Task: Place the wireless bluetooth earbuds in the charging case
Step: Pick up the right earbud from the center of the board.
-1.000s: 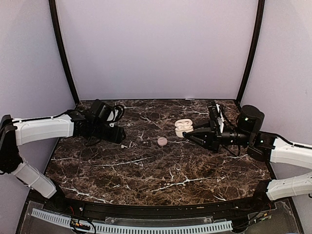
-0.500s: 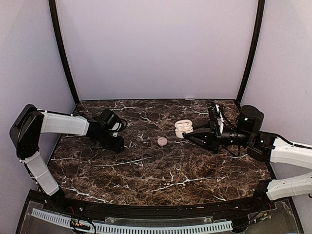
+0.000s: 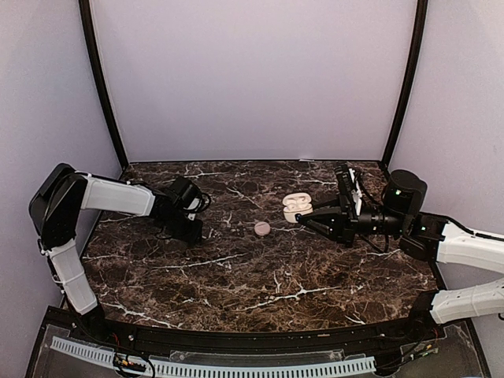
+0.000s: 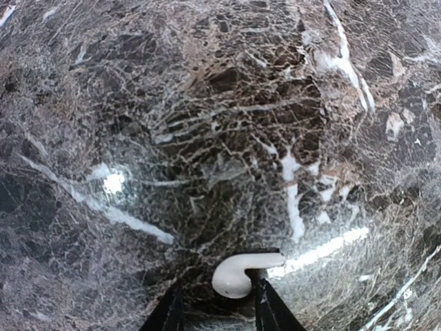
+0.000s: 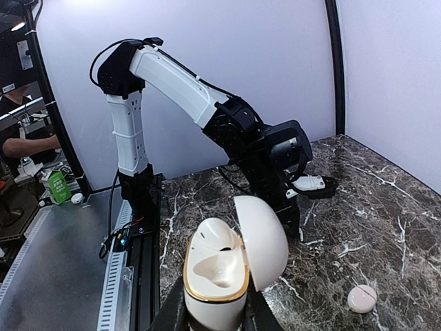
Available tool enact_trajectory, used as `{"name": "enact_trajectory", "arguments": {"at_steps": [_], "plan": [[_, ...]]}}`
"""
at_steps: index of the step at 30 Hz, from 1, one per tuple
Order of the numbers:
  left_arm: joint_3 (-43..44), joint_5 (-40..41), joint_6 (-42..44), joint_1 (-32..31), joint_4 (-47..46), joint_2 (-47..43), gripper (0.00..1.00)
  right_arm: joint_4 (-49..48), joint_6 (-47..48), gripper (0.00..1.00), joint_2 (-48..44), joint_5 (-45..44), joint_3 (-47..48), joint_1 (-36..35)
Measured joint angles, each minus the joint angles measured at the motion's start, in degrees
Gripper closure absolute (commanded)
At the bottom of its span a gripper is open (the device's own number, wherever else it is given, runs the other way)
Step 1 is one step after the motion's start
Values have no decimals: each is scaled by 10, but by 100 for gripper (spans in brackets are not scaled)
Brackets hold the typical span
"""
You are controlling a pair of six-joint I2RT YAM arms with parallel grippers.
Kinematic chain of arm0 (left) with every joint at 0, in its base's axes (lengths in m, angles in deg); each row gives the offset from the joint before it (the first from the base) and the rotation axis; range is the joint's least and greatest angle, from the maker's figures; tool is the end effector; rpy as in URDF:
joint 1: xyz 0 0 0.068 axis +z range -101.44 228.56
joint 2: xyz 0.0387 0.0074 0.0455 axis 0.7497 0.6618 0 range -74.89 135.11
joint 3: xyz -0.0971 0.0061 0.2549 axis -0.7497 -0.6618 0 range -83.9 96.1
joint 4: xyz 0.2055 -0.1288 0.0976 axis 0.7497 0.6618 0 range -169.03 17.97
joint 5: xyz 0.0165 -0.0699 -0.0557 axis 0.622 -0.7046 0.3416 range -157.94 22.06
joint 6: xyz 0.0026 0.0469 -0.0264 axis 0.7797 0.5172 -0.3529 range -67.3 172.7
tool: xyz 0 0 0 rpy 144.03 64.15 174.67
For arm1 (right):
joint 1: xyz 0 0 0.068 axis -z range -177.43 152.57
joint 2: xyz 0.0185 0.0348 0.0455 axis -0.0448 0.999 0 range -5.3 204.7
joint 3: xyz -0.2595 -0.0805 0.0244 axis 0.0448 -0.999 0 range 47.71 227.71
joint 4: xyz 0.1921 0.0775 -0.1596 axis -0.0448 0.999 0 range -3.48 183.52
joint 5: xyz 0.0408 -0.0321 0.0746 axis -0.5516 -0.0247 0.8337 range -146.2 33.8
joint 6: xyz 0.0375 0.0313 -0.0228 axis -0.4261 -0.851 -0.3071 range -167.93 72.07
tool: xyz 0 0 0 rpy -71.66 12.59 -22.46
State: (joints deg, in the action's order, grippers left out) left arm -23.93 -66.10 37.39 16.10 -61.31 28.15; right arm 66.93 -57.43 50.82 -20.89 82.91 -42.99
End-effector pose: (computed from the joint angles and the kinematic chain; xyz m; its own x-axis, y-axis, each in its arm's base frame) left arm 0.2985 -0.1885 0.1516 -0.8485 0.2270 -0.4781 0.3102 0.9452 -0.1018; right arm 0.1437 0.1760 0.2989 -0.1789 0.0100 -0.9838 -0.9710 0.1593 0.1781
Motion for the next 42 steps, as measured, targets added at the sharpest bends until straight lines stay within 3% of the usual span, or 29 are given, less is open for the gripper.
{"name": "enact_trajectory", "arguments": {"at_steps": [14, 42], "plan": [[82, 55, 39, 2, 1, 66, 75, 0, 2, 100, -1, 0, -4, 2], [113, 2, 160, 4, -4, 89, 91, 0, 2, 100, -1, 0, -5, 3]]}}
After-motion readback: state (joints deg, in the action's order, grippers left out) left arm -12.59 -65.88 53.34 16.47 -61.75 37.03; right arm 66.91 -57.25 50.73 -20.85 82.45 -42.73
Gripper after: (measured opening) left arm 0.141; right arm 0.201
